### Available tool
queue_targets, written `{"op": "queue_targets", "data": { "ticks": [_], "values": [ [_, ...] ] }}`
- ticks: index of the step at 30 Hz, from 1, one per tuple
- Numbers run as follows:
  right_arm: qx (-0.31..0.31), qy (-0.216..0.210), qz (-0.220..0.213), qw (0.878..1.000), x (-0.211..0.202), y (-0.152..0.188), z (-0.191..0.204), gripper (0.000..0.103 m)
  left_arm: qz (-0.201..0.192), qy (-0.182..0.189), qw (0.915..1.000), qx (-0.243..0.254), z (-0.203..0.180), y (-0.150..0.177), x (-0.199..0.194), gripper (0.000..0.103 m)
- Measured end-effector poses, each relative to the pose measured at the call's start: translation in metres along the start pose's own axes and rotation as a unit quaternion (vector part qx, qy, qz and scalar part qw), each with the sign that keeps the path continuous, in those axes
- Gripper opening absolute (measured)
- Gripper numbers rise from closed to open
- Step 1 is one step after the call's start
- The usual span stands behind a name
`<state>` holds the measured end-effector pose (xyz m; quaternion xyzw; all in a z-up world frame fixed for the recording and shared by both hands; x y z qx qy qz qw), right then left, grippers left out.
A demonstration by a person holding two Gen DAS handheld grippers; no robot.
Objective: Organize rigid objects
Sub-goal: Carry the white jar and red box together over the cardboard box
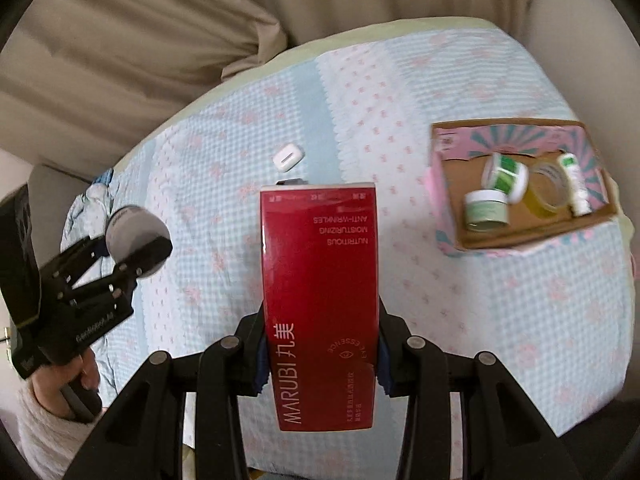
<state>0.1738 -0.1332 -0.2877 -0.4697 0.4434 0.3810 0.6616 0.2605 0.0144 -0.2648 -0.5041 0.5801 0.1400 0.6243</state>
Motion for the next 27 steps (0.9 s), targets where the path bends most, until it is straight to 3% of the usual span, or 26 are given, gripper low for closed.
{"op": "queue_targets", "data": {
  "ticks": [7, 13, 27],
  "values": [
    [0.048, -0.004, -0.028, 0.998, -0.042, -0.001, -0.065, 0.038, -0.019, 0.014, 0.9997, 0.005, -0.075, -0.025, -0.005, 0.048],
    [0.050, -0.006, -0.039, 0.998, -0.060, -0.016, -0.129, 0.038, -0.030, 0.006, 0.9993, -0.023, -0.131, -0.040, 0.008, 0.048],
    [0.034, 0.011, -0.024, 0.999, -0.039, -0.068, -0.280, 0.038, -0.011, 0.001, 0.9975, -0.071, -0.227, -0.097, 0.121, 0.048]
  ]
}}
Point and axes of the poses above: each gripper's, at about its wrist camera, not at the fingertips, and x roughly the way its jaws point, z to its left, y to its underside, the point moved 9 cm from there along x, roughly the way its jaws point, and after that the axes turned 8 degrees about y, right-handed, at the moved point
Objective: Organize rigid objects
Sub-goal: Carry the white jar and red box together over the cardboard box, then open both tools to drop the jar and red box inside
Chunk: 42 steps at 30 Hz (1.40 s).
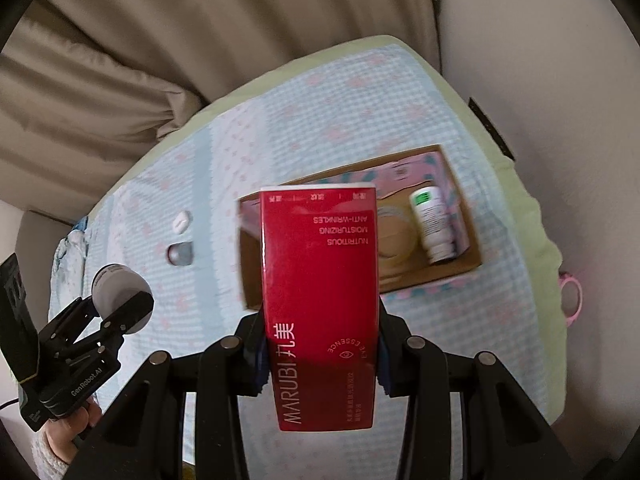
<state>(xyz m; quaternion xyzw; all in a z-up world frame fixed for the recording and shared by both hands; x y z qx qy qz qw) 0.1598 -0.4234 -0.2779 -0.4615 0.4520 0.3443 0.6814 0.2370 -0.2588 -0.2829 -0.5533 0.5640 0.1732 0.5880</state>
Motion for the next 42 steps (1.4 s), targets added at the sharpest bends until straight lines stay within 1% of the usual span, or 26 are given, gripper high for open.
{"op": "queue_targets", "data": {
  "ticks": [2, 5, 7, 12, 16, 21, 24, 28, 29, 30, 32, 33, 34, 35, 36, 37, 42],
  "values": [
    [0.002, 0.004, 0.007, 1.000, 0.012, -0.011, -0.019, 0.038, 0.004, 0.000, 1.0000, -0.003, -0.008, -0.008, 0.020, 0.048],
    [0.002, 0.008, 0.019, 1.000, 0.032, -0.023, -0.037, 0.038, 0.020, 0.002, 0.9997, -0.010, -0.015, -0.017, 0.054, 0.048],
    [0.002, 0.010, 0.028, 1.000, 0.046, -0.030, -0.047, 0.038, 0.032, -0.003, 0.9994, -0.011, -0.016, -0.022, 0.077, 0.048],
    [-0.002, 0.009, 0.052, 0.999, 0.087, -0.043, -0.062, 0.038, 0.065, -0.018, 0.9975, -0.020, -0.005, -0.027, 0.130, 0.048],
    [-0.005, 0.012, 0.066, 0.998, 0.117, -0.045, -0.072, 0.038, 0.083, -0.032, 0.9958, -0.021, 0.007, -0.030, 0.163, 0.048],
    [-0.016, 0.018, 0.074, 0.997, 0.148, -0.046, -0.080, 0.038, 0.101, -0.045, 0.9935, -0.025, 0.022, -0.035, 0.192, 0.048],
    [-0.014, 0.005, 0.075, 0.997, 0.161, -0.047, -0.080, 0.038, 0.119, -0.052, 0.9915, -0.010, 0.026, -0.033, 0.209, 0.048],
    [-0.005, -0.002, 0.081, 0.997, 0.172, -0.044, -0.079, 0.038, 0.124, -0.053, 0.9909, -0.013, 0.029, -0.033, 0.215, 0.049],
    [-0.004, -0.002, 0.082, 0.997, 0.174, -0.044, -0.079, 0.038, 0.124, -0.053, 0.9907, -0.014, 0.029, -0.033, 0.216, 0.052],
    [-0.004, -0.004, 0.085, 0.996, 0.176, -0.043, -0.077, 0.038, 0.126, -0.055, 0.9905, -0.009, 0.027, -0.033, 0.216, 0.069],
    [-0.005, -0.007, 0.086, 0.996, 0.178, -0.042, -0.075, 0.043, 0.126, -0.056, 0.9905, 0.005, 0.022, -0.035, 0.214, 0.102],
    [-0.005, -0.009, 0.082, 0.997, 0.178, -0.043, -0.074, 0.051, 0.118, -0.057, 0.9913, 0.013, 0.020, -0.039, 0.210, 0.103],
    [-0.007, -0.004, 0.072, 0.997, 0.174, -0.046, -0.074, 0.075, 0.116, -0.057, 0.9915, 0.018, 0.018, -0.042, 0.207, 0.103],
    [-0.012, 0.005, 0.063, 0.998, 0.171, -0.049, -0.076, 0.092, 0.116, -0.058, 0.9914, 0.019, 0.018, -0.043, 0.204, 0.103],
    [-0.016, 0.013, 0.050, 0.999, 0.168, -0.051, -0.076, 0.103, 0.115, -0.059, 0.9914, 0.018, 0.019, -0.044, 0.200, 0.103],
    [-0.021, 0.015, 0.034, 0.999, 0.162, -0.054, -0.077, 0.103, 0.114, -0.057, 0.9917, 0.015, 0.020, -0.044, 0.195, 0.103],
    [-0.027, 0.018, 0.025, 0.999, 0.150, -0.054, -0.080, 0.103, 0.105, -0.065, 0.9923, 0.001, 0.026, -0.037, 0.174, 0.103]
  ]
}}
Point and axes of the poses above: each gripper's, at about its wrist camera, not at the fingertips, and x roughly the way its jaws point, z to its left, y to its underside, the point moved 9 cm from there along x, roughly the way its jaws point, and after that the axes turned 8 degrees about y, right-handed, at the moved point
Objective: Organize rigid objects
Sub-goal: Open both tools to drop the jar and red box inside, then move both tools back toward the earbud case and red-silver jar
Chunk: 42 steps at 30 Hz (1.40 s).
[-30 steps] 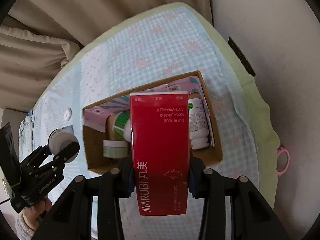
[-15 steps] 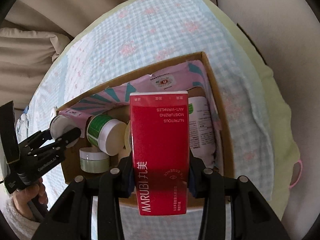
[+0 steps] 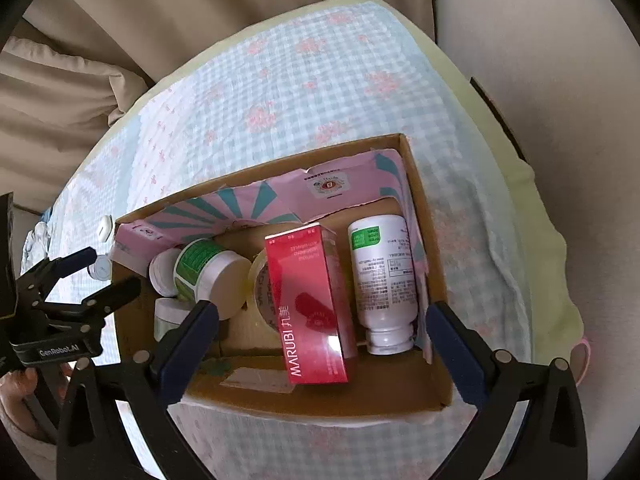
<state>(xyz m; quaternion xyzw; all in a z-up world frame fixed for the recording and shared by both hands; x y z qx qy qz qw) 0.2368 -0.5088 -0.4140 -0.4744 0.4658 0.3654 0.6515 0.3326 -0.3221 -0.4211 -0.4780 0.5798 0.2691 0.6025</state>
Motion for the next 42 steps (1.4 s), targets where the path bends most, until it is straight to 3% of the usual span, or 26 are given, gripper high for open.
{"op": "queue_targets", "data": {
  "ticks": [10, 21, 30, 37, 42],
  "values": [
    [-0.007, 0.005, -0.042, 0.999, -0.031, 0.003, 0.004, 0.103, -0.024, -0.003, 0.9994, -0.024, 0.011, 0.021, -0.035, 0.103],
    [-0.036, 0.011, -0.068, 0.997, -0.098, 0.024, 0.022, 0.103, -0.065, -0.012, 0.9969, -0.042, 0.018, 0.063, -0.110, 0.103],
    [-0.106, 0.016, -0.093, 0.990, -0.152, 0.046, 0.079, 0.103, -0.091, -0.024, 0.9919, -0.086, 0.057, 0.117, -0.173, 0.103],
    [-0.144, -0.009, -0.106, 0.984, -0.171, 0.049, 0.146, 0.103, -0.095, -0.027, 0.9885, -0.115, 0.110, 0.147, -0.193, 0.103],
    [-0.188, -0.026, -0.105, 0.976, -0.164, 0.035, 0.201, 0.103, -0.109, -0.038, 0.9839, -0.137, 0.152, 0.156, -0.194, 0.103]
  ]
}}
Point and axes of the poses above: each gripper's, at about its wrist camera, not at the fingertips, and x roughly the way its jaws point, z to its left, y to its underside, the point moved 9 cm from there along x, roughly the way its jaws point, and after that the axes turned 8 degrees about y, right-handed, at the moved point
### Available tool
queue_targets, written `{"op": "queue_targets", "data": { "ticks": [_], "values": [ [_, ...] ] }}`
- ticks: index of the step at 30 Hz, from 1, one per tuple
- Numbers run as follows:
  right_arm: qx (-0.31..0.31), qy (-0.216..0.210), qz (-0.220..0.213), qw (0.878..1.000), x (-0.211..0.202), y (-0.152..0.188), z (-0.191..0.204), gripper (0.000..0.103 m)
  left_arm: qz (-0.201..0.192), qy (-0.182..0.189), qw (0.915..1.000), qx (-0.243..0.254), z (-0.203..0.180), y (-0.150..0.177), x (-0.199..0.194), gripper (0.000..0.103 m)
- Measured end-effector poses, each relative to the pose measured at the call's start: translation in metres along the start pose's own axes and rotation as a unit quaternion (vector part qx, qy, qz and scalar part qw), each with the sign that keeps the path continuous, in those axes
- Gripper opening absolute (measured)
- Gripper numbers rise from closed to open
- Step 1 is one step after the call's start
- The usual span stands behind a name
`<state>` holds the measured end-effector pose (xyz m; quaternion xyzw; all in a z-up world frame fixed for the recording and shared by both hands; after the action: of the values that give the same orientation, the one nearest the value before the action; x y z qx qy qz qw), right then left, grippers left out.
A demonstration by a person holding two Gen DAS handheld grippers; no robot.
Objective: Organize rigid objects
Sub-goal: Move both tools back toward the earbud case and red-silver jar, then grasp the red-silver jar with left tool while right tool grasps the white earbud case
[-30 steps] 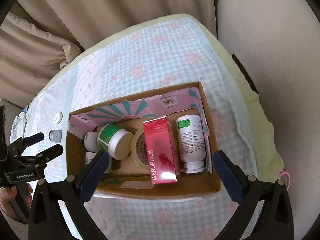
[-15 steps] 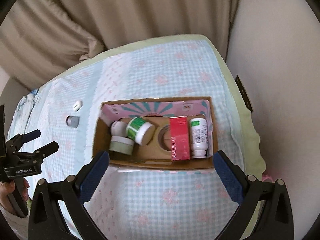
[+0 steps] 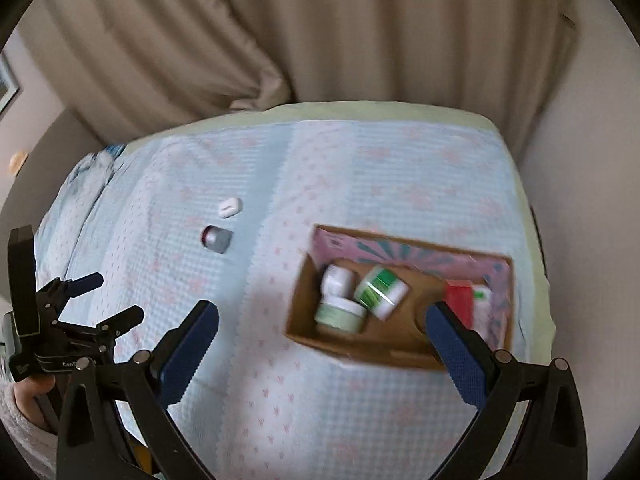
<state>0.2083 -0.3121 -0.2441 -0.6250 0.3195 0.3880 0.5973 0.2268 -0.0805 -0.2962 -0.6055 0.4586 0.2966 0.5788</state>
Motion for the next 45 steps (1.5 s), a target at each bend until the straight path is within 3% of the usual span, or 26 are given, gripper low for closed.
{"op": "queue_targets", "data": {
  "ticks": [5, 9, 14, 22, 24, 27, 30, 34, 38, 40, 42, 44, 45],
  "values": [
    [-0.109, -0.037, 0.003, 0.993, 0.034, -0.037, 0.052, 0.103, -0.011, -0.012, 0.9992, -0.037, 0.039, -0.010, 0.022, 0.103],
    [-0.227, -0.067, -0.003, 0.971, 0.077, -0.065, 0.094, 0.103, -0.024, -0.025, 0.9978, -0.056, 0.067, -0.021, 0.058, 0.103],
    [-0.377, -0.100, 0.000, 0.921, 0.152, -0.092, 0.149, 0.103, -0.033, -0.031, 0.9970, -0.063, 0.093, -0.027, 0.111, 0.103],
    [-0.531, -0.099, 0.021, 0.842, 0.275, -0.110, 0.203, 0.100, -0.013, -0.038, 0.9958, -0.082, 0.129, -0.024, 0.203, 0.097],
    [-0.558, -0.099, 0.033, 0.823, 0.296, -0.111, 0.213, 0.098, -0.002, -0.039, 0.9962, -0.079, 0.132, -0.025, 0.218, 0.090],
    [-0.603, -0.092, 0.044, 0.791, 0.327, -0.110, 0.229, 0.096, 0.009, -0.042, 0.9969, -0.065, 0.133, -0.033, 0.237, 0.089],
    [-0.643, -0.091, 0.065, 0.758, 0.353, -0.106, 0.247, 0.087, 0.011, -0.047, 0.9976, -0.049, 0.133, -0.043, 0.250, 0.088],
    [-0.695, -0.098, 0.075, 0.708, 0.375, -0.094, 0.268, 0.087, 0.018, -0.036, 0.9976, -0.056, 0.137, -0.051, 0.265, 0.080],
    [-0.722, -0.107, 0.080, 0.679, 0.388, -0.084, 0.282, 0.086, 0.018, -0.026, 0.9974, -0.064, 0.140, -0.053, 0.276, 0.077],
    [-0.730, -0.107, 0.082, 0.670, 0.396, -0.082, 0.287, 0.072, 0.018, -0.022, 0.9974, -0.066, 0.140, -0.053, 0.281, 0.071],
    [-0.733, -0.106, 0.086, 0.666, 0.403, -0.080, 0.289, 0.068, 0.022, -0.015, 0.9973, -0.069, 0.139, -0.052, 0.286, 0.052],
    [-0.739, -0.108, 0.089, 0.659, 0.407, -0.072, 0.294, 0.060, 0.018, -0.008, 0.9974, -0.069, 0.137, -0.052, 0.288, 0.041],
    [-0.742, -0.110, 0.091, 0.655, 0.408, -0.069, 0.294, 0.055, 0.017, -0.007, 0.9975, -0.069, 0.135, -0.052, 0.289, 0.041]
  ]
}}
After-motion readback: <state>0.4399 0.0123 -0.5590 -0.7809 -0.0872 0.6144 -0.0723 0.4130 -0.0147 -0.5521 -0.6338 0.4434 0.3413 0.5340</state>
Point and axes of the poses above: each gripper's, at about its wrist camera, not at the fingertips, and x roughly the way its jaws point, z to its left, y to its underside, the point moved 9 cm from there along x, roughly the way its jaws point, and after that the axes turned 8 degrees about y, right-handed, at the moved point
